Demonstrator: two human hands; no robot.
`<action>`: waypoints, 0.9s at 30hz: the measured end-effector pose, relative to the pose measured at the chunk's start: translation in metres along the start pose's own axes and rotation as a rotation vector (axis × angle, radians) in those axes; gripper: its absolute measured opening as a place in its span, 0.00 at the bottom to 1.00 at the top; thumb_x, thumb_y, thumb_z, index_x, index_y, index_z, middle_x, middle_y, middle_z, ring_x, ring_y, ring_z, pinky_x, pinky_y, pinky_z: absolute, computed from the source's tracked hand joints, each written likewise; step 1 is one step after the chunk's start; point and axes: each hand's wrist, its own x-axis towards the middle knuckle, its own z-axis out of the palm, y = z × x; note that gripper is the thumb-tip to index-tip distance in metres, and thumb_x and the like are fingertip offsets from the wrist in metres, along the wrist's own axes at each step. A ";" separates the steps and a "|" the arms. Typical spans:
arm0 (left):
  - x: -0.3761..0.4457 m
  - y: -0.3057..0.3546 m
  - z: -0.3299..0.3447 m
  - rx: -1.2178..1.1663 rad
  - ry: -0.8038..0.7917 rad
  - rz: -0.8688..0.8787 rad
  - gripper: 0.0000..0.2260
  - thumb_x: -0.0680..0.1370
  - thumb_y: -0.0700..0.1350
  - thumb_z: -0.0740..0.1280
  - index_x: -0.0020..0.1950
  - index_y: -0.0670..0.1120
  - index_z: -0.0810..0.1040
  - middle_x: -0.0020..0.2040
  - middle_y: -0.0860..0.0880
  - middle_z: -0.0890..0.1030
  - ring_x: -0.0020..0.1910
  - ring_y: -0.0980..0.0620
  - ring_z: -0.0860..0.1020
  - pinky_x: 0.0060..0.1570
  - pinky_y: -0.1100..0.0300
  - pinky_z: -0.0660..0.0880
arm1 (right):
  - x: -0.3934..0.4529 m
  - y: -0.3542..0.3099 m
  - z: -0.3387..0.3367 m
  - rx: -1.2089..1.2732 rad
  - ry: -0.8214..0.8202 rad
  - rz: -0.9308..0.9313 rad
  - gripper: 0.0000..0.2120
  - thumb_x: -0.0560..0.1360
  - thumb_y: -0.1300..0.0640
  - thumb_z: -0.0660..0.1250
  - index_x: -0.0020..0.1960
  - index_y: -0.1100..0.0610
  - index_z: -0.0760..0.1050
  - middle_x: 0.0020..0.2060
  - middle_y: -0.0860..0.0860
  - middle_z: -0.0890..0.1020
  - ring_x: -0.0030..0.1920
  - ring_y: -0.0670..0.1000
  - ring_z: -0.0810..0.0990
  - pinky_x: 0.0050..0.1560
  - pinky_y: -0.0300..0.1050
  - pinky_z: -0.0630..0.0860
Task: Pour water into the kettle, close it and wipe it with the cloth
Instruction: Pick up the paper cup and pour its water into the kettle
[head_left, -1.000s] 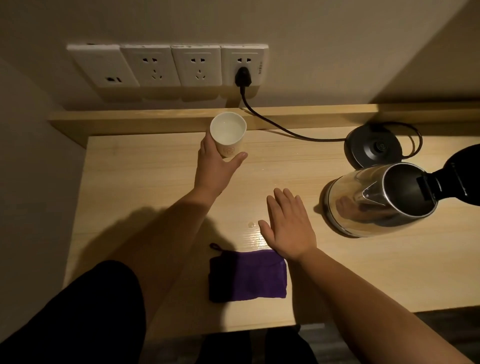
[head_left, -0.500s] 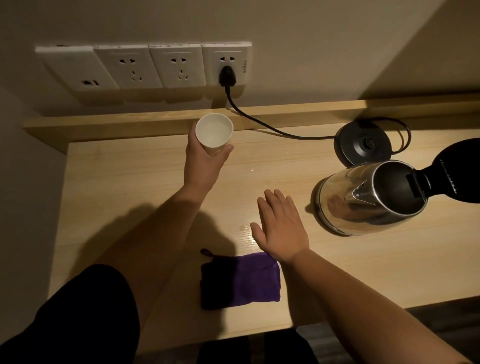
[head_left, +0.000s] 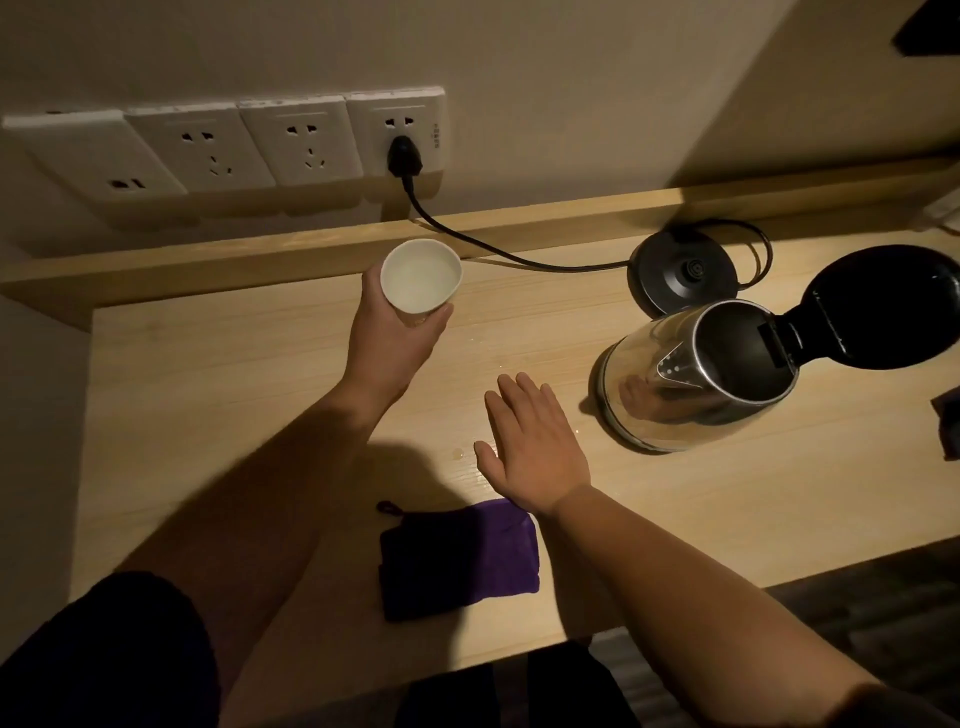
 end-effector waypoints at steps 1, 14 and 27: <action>-0.002 0.007 0.000 -0.003 -0.009 0.010 0.35 0.70 0.53 0.76 0.69 0.60 0.58 0.61 0.58 0.68 0.56 0.62 0.70 0.42 0.81 0.66 | 0.000 0.000 0.000 0.001 0.003 -0.003 0.30 0.79 0.42 0.54 0.73 0.59 0.66 0.74 0.60 0.68 0.76 0.61 0.59 0.75 0.58 0.49; -0.015 0.093 0.016 0.102 -0.252 0.273 0.36 0.69 0.52 0.77 0.70 0.57 0.60 0.61 0.58 0.67 0.60 0.59 0.66 0.51 0.70 0.63 | -0.002 0.006 -0.002 0.004 -0.033 -0.055 0.31 0.81 0.42 0.50 0.77 0.59 0.59 0.78 0.59 0.59 0.78 0.61 0.52 0.75 0.57 0.41; -0.001 0.174 0.056 0.327 -0.580 0.591 0.36 0.69 0.53 0.77 0.71 0.53 0.62 0.65 0.52 0.70 0.59 0.59 0.68 0.50 0.72 0.63 | -0.002 0.008 0.006 0.064 0.051 -0.066 0.30 0.77 0.44 0.59 0.72 0.62 0.67 0.70 0.61 0.70 0.72 0.63 0.63 0.75 0.59 0.49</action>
